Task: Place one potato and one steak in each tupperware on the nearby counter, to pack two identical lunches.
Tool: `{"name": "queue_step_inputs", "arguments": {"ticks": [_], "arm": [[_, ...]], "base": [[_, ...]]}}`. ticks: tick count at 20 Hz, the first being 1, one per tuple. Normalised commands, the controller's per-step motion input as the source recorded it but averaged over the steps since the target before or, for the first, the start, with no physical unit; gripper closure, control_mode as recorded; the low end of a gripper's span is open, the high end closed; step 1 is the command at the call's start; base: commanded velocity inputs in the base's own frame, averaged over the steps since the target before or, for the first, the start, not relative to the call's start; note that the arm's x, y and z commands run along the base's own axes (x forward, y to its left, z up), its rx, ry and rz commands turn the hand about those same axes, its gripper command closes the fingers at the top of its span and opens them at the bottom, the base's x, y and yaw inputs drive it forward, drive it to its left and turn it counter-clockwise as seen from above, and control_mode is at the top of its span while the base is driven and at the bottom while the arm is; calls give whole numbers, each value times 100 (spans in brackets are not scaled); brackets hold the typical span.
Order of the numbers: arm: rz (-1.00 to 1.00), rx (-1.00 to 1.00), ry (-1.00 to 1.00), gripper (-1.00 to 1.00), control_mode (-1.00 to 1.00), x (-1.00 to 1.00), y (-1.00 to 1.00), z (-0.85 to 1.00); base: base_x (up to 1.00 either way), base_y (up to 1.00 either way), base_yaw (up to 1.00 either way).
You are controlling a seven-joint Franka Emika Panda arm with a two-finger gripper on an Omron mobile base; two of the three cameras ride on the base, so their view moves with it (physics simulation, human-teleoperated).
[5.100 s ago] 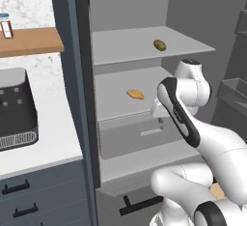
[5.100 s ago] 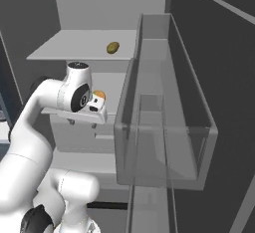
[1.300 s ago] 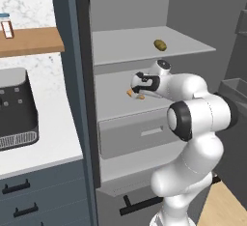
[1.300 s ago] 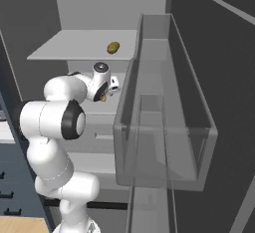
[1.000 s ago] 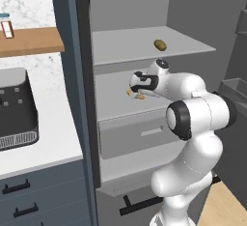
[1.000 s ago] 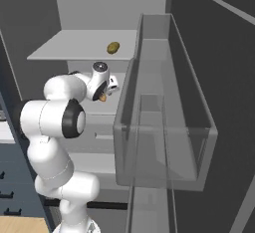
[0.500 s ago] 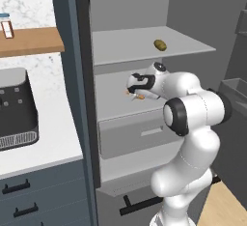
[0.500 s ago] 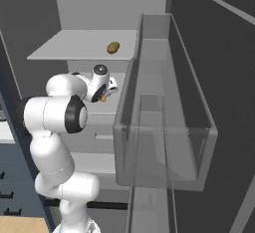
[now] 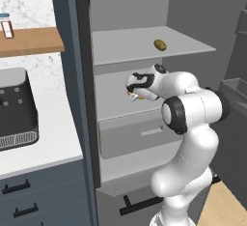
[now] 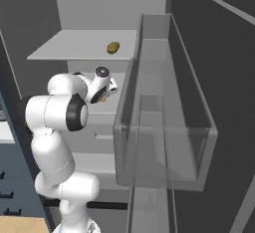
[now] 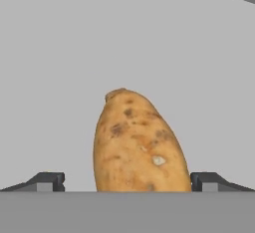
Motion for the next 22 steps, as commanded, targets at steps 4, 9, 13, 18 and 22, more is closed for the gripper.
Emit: {"name": "queue_step_inputs", "arguments": {"ticks": [4,9,13,18,22], "arm": [[1,0,0,100,-100,0,0,0],[0,0,0,100,-100,0,0,0],[0,0,-2,100,-100,0,0,0],[0,0,-1,100,-100,-67,0,4],[-5,0,-1,100,-100,-100,-14,43]], "base": [[0,0,0],[0,0,0],[0,0,0],[0,0,0],[0,0,0]]}}
